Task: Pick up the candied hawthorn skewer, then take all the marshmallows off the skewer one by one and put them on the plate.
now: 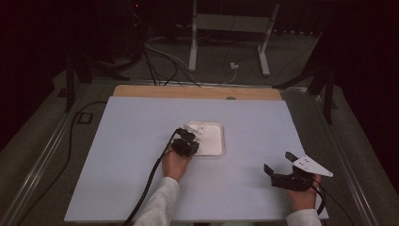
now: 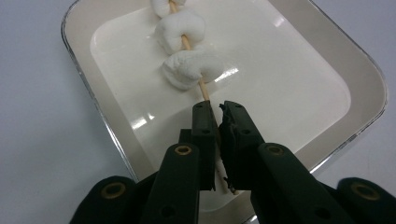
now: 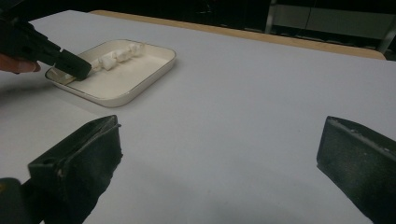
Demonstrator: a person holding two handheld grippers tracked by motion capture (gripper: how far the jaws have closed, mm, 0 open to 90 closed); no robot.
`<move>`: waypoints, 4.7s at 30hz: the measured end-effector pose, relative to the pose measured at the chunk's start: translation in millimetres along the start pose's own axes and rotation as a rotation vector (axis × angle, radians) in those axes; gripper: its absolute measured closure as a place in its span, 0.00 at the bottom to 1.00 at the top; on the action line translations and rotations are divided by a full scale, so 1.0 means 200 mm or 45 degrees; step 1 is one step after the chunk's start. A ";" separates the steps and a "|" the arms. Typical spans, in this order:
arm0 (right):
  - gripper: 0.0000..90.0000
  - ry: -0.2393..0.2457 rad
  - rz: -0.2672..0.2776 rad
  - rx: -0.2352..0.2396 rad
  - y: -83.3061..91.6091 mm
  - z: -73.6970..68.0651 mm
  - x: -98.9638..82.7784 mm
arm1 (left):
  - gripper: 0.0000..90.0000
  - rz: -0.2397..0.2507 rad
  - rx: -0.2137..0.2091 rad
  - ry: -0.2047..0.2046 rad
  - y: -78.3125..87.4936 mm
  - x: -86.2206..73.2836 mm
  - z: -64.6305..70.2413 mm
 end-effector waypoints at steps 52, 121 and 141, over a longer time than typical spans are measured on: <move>0.00 -0.009 -0.004 -0.001 0.00 0.00 0.00 | 1.00 -0.058 -0.277 0.084 0.06 -0.06 -0.05; 0.00 -0.286 0.035 0.569 -0.59 -0.38 0.68 | 1.00 0.470 -0.534 0.151 0.53 -0.20 -0.18; 0.57 -0.588 -0.158 0.812 -0.84 -0.44 0.62 | 1.00 0.495 -0.574 0.151 0.54 -0.20 -0.16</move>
Point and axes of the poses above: each handheld gripper's, and its own axes: y roughly backward along the jaws, x roughly out of its top, z roughly to its right, the point moved 4 cm from there along -y, roughly forward along the jaws, and after that the axes turned 11 degrees about x, right-handed, at the moved point
